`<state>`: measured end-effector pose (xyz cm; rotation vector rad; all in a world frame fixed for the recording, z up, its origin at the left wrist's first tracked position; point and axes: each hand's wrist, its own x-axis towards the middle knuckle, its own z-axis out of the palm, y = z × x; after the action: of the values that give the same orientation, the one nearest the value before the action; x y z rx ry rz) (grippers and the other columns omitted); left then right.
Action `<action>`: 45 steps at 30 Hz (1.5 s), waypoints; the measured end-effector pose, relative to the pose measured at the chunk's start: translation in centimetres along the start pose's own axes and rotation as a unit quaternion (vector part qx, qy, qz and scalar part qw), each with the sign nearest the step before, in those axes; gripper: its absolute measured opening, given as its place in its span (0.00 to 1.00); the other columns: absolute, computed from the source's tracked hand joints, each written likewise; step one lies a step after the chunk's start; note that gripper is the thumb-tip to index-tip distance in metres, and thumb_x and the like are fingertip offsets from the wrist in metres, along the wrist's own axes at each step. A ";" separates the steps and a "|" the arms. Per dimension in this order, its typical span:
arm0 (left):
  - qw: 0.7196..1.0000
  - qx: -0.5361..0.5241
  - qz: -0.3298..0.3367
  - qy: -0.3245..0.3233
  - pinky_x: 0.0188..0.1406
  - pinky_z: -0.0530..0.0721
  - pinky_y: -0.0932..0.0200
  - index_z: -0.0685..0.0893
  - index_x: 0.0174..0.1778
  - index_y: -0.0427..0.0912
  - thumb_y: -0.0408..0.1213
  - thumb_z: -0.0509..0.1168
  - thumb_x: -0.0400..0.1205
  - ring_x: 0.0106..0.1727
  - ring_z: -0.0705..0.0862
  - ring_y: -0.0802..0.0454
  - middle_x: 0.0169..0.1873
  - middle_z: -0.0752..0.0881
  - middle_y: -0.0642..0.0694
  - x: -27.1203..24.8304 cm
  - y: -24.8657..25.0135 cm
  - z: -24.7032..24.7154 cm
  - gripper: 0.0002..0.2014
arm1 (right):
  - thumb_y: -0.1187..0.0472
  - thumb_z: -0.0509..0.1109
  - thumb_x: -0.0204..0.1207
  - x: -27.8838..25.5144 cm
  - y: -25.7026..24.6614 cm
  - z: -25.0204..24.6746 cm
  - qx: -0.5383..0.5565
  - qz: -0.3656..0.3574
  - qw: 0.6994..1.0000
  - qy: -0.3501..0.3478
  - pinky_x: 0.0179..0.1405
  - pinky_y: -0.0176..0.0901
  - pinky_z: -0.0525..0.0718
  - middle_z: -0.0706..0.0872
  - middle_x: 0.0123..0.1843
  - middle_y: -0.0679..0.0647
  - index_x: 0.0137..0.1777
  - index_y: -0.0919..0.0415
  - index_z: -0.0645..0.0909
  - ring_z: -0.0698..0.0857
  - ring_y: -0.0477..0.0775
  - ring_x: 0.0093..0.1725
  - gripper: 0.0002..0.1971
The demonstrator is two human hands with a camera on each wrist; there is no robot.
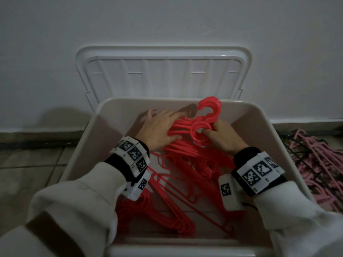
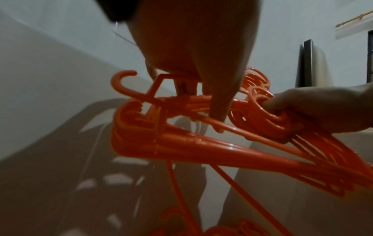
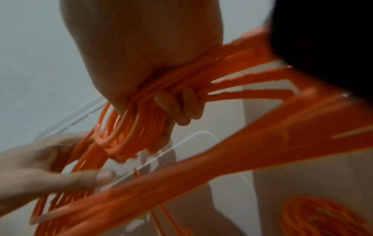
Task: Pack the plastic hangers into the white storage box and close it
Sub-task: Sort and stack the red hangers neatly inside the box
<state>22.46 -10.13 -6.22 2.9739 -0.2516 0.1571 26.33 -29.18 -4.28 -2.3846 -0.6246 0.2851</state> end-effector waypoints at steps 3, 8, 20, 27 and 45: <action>0.998 -0.057 0.023 -0.006 0.67 0.70 0.44 0.75 0.68 0.46 0.41 0.64 0.80 0.67 0.76 0.46 0.63 0.80 0.47 0.3 -0.5 0.2 0.20 | 0.59 0.63 0.79 -0.2 -0.4 0.2 0.017 -0.023 1.000 -0.006 0.48 0.41 0.73 0.82 0.48 0.53 0.55 0.60 0.83 0.80 0.53 0.50 0.10; 0.990 -0.131 0.039 -0.016 0.49 0.73 0.54 0.78 0.52 0.35 0.25 0.60 0.78 0.51 0.82 0.40 0.48 0.84 0.39 0.4 -1.0 0.3 0.08 | 0.53 0.59 0.81 -0.1 -0.4 0.0 -0.107 -0.049 0.993 -0.019 0.47 0.47 0.72 0.84 0.52 0.64 0.50 0.61 0.79 0.82 0.64 0.53 0.12; 0.986 -0.120 -0.010 0.114 0.53 0.60 0.66 0.71 0.54 0.37 0.51 0.74 0.64 0.54 0.63 0.52 0.51 0.65 0.45 0.6 -1.1 -0.1 0.31 | 0.56 0.57 0.82 0.2 0.4 -0.7 -0.127 0.055 0.986 0.093 0.52 0.55 0.75 0.83 0.56 0.70 0.55 0.68 0.79 0.80 0.71 0.57 0.16; 0.966 -0.158 0.009 0.205 0.33 0.69 0.64 0.70 0.27 0.49 0.47 0.61 0.69 0.29 0.70 0.58 0.24 0.70 0.56 -0.2 -0.8 0.3 0.09 | 0.55 0.57 0.82 0.3 0.7 -0.6 -0.071 0.075 0.991 0.083 0.57 0.56 0.78 0.84 0.56 0.66 0.57 0.65 0.80 0.81 0.70 0.58 0.16; 0.923 0.008 0.035 -0.382 0.56 0.76 0.56 0.76 0.66 0.35 0.37 0.63 0.81 0.62 0.79 0.42 0.62 0.81 0.38 -2.9 4.0 8.8 0.19 | 0.56 0.58 0.81 0.3 0.6 -0.3 -0.091 0.053 0.994 0.020 0.52 0.51 0.76 0.84 0.56 0.67 0.55 0.67 0.80 0.81 0.68 0.58 0.15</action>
<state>19.73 -15.01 -14.63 2.8820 -0.4362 -1.0098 26.93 -29.65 -4.46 -2.5970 -0.5261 0.2333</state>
